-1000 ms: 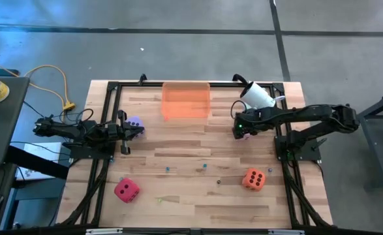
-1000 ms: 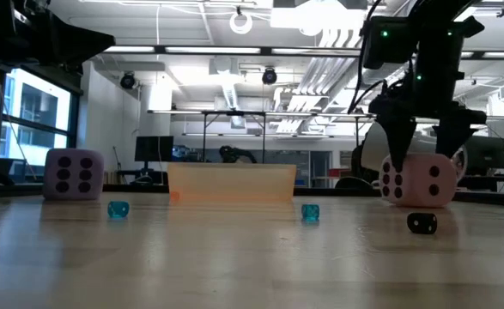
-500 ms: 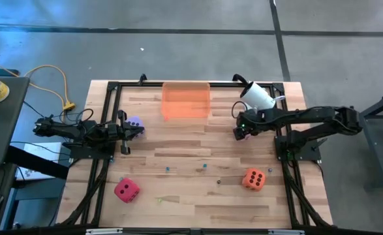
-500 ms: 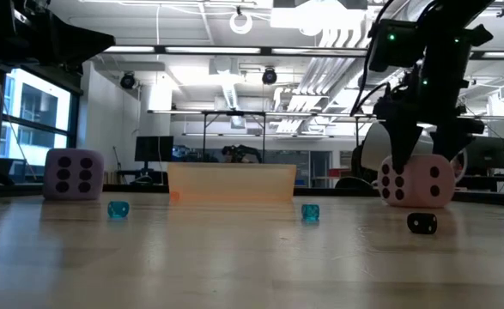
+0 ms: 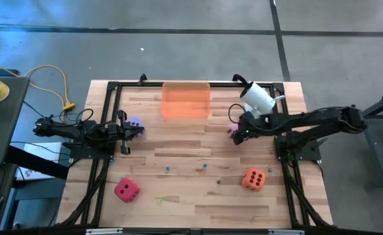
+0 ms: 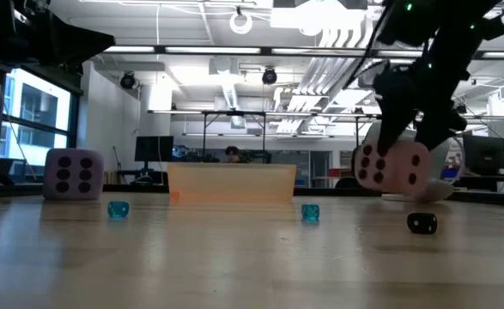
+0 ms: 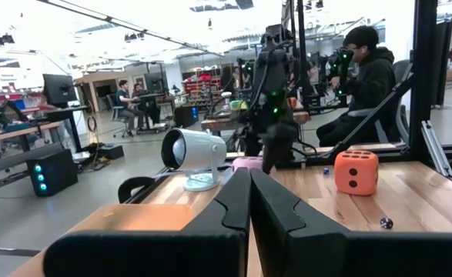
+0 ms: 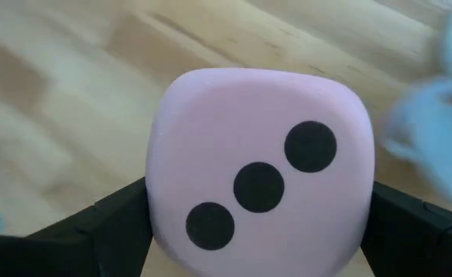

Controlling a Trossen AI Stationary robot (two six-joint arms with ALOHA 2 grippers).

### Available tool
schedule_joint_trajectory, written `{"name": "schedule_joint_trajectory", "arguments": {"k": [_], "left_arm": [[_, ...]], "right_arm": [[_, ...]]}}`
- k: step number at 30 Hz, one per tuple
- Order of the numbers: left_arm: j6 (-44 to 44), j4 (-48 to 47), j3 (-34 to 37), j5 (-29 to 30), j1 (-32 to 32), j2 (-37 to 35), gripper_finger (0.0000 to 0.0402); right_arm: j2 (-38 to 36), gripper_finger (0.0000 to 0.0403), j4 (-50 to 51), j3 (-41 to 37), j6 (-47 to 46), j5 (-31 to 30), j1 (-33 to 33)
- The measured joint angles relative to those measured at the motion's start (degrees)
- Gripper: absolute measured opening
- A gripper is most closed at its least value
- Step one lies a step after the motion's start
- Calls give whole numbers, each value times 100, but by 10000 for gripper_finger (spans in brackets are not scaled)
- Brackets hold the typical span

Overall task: Pick & Place Dice
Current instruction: Put the large pink die into the orange bin

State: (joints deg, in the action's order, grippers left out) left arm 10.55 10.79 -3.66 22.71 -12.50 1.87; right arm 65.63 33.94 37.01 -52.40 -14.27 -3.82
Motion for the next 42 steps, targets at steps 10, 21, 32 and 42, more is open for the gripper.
{"name": "schedule_joint_trajectory", "arguments": {"k": [10,21,32,42], "left_arm": [[0,0,2,-1,1,0,0],[1,2,0,0,0,0,0],[0,1,0,0,1,0,0],[1,2,0,0,1,0,0]], "right_arm": [[-385,361,-2880,14,1452,329,140],[56,362,-3668,1221,3833,1228,-566],[1737,364,-1242,3672,4369,1356,-1664],[3352,365,-302,4667,4874,1623,-2209]]}}
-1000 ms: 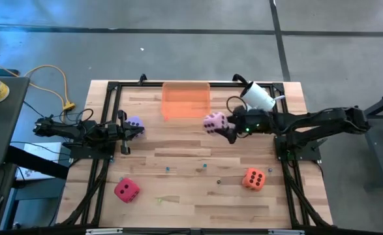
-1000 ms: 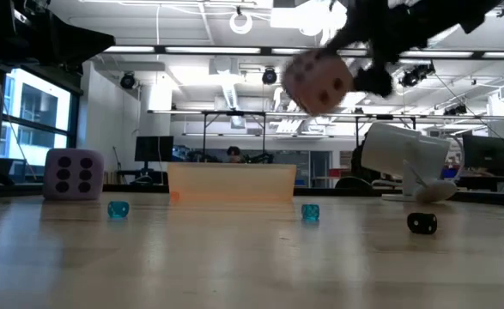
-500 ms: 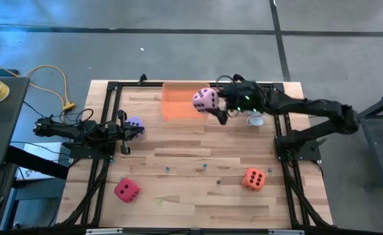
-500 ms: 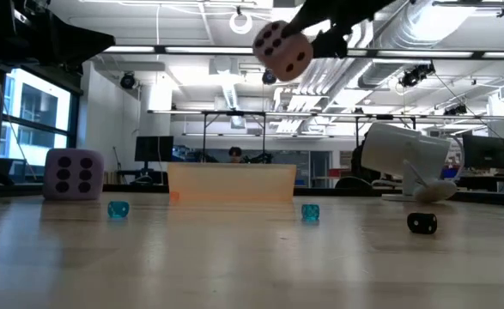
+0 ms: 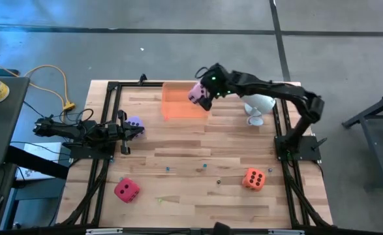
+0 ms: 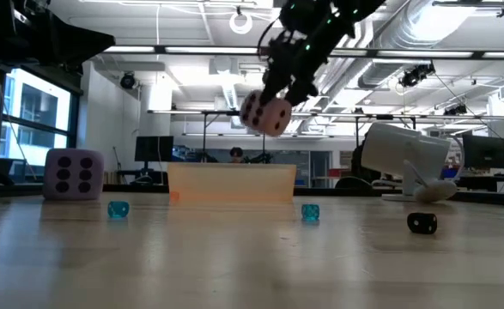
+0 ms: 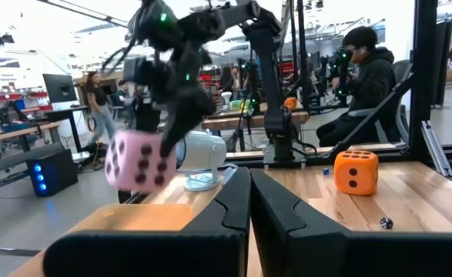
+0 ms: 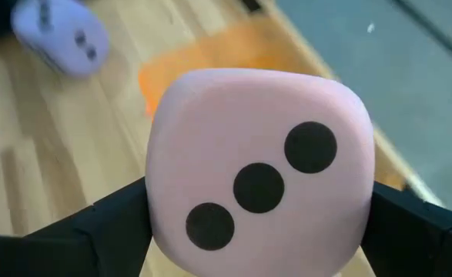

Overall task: Pick & Place Dice
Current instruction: Put the large pink die into the orange bin

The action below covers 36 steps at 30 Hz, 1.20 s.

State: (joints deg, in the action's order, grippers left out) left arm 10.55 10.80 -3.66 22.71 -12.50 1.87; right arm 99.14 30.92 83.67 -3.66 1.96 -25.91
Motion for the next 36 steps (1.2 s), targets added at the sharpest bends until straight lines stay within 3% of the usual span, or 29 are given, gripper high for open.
{"name": "schedule_joint_trajectory", "arguments": {"k": [11,36], "left_arm": [[-1,-1,0,0,0,0,0],[1,-1,0,-1,1,0,0]], "right_arm": [[523,365,673,157,493,-38,-103],[639,369,490,158,1119,-270,-61]]}}
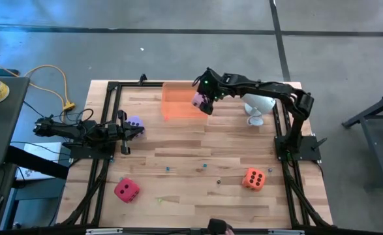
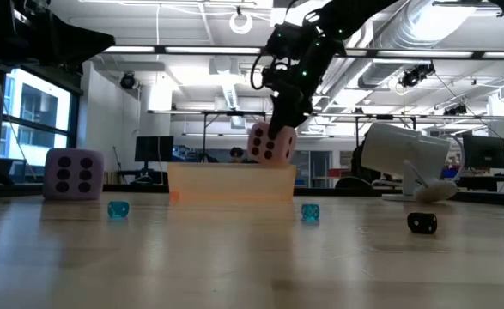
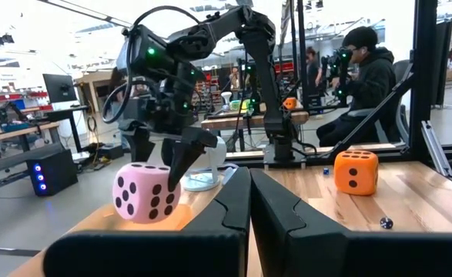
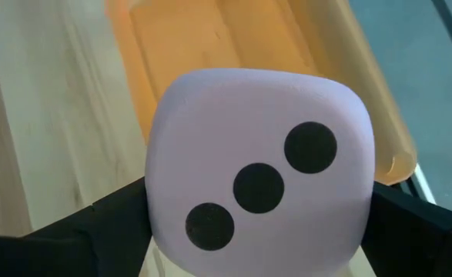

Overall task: Pick & Place Dice
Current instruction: Put the large pink die into the orange bin

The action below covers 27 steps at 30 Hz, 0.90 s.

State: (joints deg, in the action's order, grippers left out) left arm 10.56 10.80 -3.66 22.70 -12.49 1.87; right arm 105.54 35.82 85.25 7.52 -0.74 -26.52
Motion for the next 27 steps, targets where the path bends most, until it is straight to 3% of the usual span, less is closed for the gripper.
{"name": "schedule_joint_trajectory", "arguments": {"k": [10,27], "left_arm": [[-1,-1,0,1,0,0,0],[-1,-1,0,0,-2,0,0]], "right_arm": [[-2,398,-88,0,-11,-58,70],[-4,398,-270,0,0,-48,66]]}}
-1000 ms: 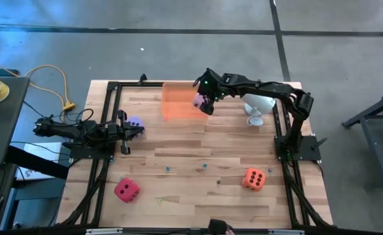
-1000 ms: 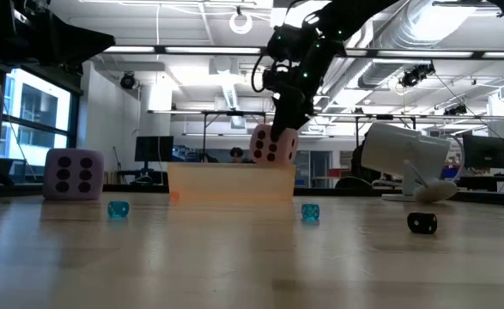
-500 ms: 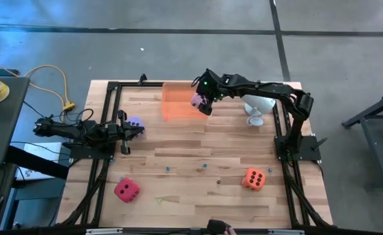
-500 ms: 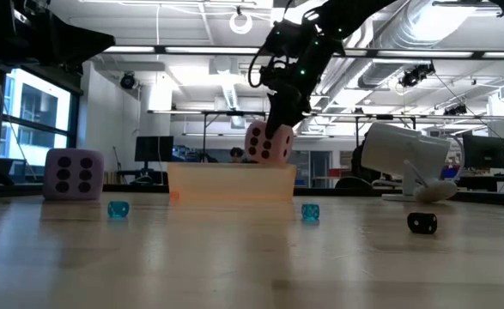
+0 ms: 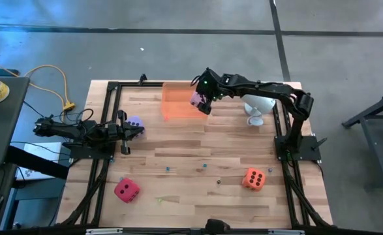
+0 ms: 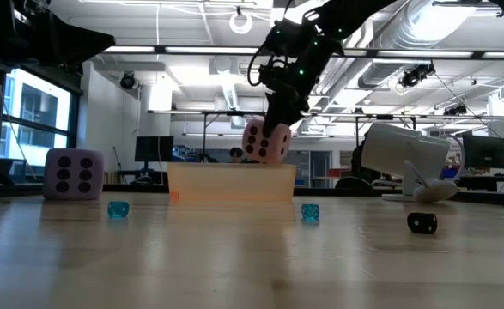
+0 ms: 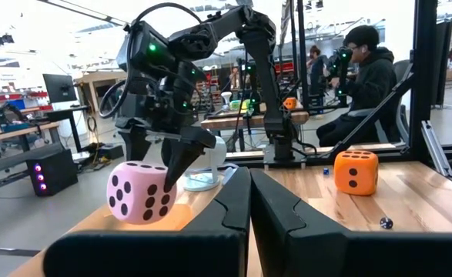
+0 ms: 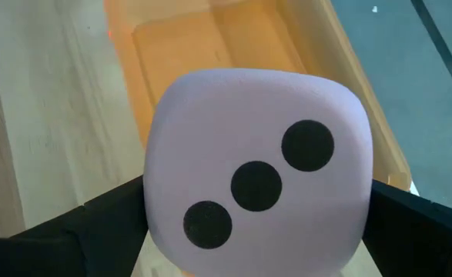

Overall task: Pick & Place Dice
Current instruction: Put the large pink die into the orange bin

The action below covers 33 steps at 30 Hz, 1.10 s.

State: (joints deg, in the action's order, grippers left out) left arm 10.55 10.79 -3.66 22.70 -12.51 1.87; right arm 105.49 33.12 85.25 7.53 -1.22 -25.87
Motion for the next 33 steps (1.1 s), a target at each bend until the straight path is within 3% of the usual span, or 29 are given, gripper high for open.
{"name": "schedule_joint_trajectory", "arguments": {"k": [26,33], "left_arm": [[0,2,0,2,2,0,0],[0,0,0,2,2,0,0]], "right_arm": [[-2,398,5,0,-190,-321,118],[446,400,10,-2,-169,-480,151]]}}
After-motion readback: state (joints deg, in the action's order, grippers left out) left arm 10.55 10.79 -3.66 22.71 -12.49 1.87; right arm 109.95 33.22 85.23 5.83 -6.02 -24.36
